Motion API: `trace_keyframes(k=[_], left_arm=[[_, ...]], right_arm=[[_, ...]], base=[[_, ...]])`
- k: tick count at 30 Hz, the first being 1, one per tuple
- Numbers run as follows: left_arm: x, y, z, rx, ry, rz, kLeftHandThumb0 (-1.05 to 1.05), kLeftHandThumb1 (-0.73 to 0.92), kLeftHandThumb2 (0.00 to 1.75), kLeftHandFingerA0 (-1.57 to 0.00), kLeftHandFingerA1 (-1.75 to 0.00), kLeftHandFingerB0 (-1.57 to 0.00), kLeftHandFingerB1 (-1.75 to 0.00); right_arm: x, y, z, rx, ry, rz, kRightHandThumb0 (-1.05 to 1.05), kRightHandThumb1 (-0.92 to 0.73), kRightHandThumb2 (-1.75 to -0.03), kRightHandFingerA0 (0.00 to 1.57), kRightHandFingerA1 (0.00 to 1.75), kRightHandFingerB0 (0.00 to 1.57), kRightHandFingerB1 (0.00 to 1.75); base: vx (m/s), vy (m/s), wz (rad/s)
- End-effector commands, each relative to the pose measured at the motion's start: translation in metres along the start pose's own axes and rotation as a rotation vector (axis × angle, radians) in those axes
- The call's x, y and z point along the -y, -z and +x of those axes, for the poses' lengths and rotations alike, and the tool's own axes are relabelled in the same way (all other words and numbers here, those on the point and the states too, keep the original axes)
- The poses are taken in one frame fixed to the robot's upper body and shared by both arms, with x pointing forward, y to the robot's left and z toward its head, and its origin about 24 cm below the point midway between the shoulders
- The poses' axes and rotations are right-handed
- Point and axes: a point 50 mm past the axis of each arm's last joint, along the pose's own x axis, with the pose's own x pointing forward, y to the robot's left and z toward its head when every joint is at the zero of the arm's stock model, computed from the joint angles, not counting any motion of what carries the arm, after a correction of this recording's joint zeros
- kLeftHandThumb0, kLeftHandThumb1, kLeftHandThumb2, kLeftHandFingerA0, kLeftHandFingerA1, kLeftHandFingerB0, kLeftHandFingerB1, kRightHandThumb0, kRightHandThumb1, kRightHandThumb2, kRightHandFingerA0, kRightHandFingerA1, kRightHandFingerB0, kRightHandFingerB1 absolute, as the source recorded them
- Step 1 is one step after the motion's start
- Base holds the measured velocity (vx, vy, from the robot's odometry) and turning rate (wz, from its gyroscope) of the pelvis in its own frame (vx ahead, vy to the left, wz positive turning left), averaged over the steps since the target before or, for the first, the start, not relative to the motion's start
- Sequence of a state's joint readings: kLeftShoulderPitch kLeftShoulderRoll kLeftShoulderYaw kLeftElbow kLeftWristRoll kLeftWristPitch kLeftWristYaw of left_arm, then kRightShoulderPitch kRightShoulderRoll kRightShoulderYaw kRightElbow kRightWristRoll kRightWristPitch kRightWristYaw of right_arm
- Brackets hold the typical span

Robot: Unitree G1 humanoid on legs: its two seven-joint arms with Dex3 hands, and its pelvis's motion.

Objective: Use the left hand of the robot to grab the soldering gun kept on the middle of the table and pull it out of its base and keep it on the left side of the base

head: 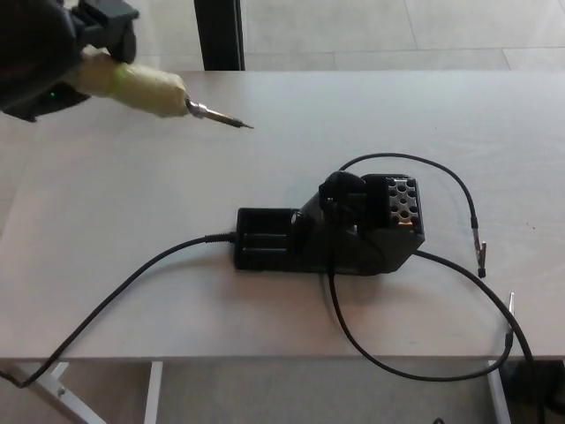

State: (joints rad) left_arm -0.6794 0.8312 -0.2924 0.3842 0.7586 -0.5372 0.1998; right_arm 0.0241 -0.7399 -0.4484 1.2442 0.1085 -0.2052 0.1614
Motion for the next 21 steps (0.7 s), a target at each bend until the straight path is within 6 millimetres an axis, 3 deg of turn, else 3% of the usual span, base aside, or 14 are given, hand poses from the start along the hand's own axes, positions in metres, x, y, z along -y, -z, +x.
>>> trace_keyframes(k=[1, 4, 7, 8, 9, 10, 12, 13, 18, 19, 21], left_arm=[[0.005, 0.005, -0.019, -0.058, -0.002, -0.104, -0.17, 0.6, 0.79, -0.84, -1.75, -0.72, -1.56], [0.018, -0.002, -0.034, -0.119, 0.014, -0.15, -0.12, 0.58, 0.8, -0.82, -1.75, -0.73, -1.55], [0.029, -0.006, -0.041, -0.152, -0.014, -0.229, -0.06, 0.5, 0.94, -0.89, -1.67, -0.79, -1.46], [0.036, -0.007, -0.045, -0.213, 0.01, -0.286, -0.13, 0.55, 0.95, -0.87, -1.74, -0.75, -1.53], [0.043, -0.011, -0.049, -0.233, -0.004, -0.321, -0.14, 0.49, 1.07, -1.17, -1.36, -0.98, -1.23], [0.056, -0.017, -0.056, -0.266, -0.013, -0.398, -0.08, 0.57, 1.06, -0.9, -1.67, -0.79, -1.41], [0.065, -0.025, -0.059, -0.301, -0.015, -0.453, -0.06, 0.55, 1.13, -0.89, -1.66, -0.87, -1.35], [0.075, -0.033, -0.064, -0.339, -0.007, -0.516, -0.16, 0.52, 1.12, -1.2, -1.36, -0.94, -1.15], [0.103, -0.061, -0.076, -0.402, 0.035, -0.639, -0.2, 0.5, 1.17, -1.24, -1.43, -1.0, -1.27], [0.106, -0.064, -0.077, -0.408, 0.045, -0.653, -0.14, 0.53, 1.18, -0.94, -1.75, -0.79, -1.57], [0.112, -0.071, -0.078, -0.412, 0.065, -0.67, -0.14, 0.51, 1.22, -0.95, -1.75, -0.8, -1.58]], right_arm=[[0.009, -0.007, 0.0, 0.032, 0.038, 0.018, -0.38, -0.59, -0.57, 0.8, 0.61, 0.48, 0.39], [0.007, -0.007, 0.001, 0.022, 0.036, 0.011, -0.39, -0.59, -0.58, 0.8, 0.6, 0.49, 0.39], [0.007, -0.006, 0.0, 0.022, 0.036, 0.018, -0.39, -0.58, -0.57, 0.82, 0.61, 0.5, 0.4], [0.007, -0.005, 0.0, 0.021, 0.036, 0.02, -0.4, -0.58, -0.57, 0.81, 0.62, 0.51, 0.4], [0.008, -0.005, 0.0, 0.022, 0.037, 0.017, -0.4, -0.59, -0.58, 0.8, 0.61, 0.51, 0.4], [0.008, -0.006, 0.0, 0.029, 0.036, 0.021, -0.41, -0.6, -0.58, 0.79, 0.63, 0.52, 0.4], [0.008, -0.007, 0.0, 0.03, 0.039, 0.025, -0.41, -0.6, -0.58, 0.8, 0.62, 0.53, 0.4], [0.007, -0.008, 0.001, 0.033, 0.039, 0.028, -0.4, -0.6, -0.58, 0.79, 0.61, 0.52, 0.4], [0.002, -0.008, 0.002, 0.042, 0.035, 0.027, -0.46, -0.63, -0.6, 0.83, 0.63, 0.53, 0.4], [0.003, -0.01, 0.001, 0.051, 0.032, 0.026, -0.46, -0.64, -0.6, 0.81, 0.63, 0.51, 0.4], [0.004, -0.011, 0.002, 0.052, 0.034, 0.027, -0.45, -0.65, -0.6, 0.81, 0.61, 0.52, 0.4]], base=[[0.0, 0.0, 0.0], [0.0, 0.0, 0.0], [0.0, 0.0, 0.0], [0.0, 0.0, 0.0], [0.0, 0.0, 0.0], [0.0, 0.0, 0.0], [0.0, 0.0, 0.0], [0.0, 0.0, 0.0], [0.0, 0.0, 0.0], [0.0, 0.0, 0.0], [0.0, 0.0, 0.0]])
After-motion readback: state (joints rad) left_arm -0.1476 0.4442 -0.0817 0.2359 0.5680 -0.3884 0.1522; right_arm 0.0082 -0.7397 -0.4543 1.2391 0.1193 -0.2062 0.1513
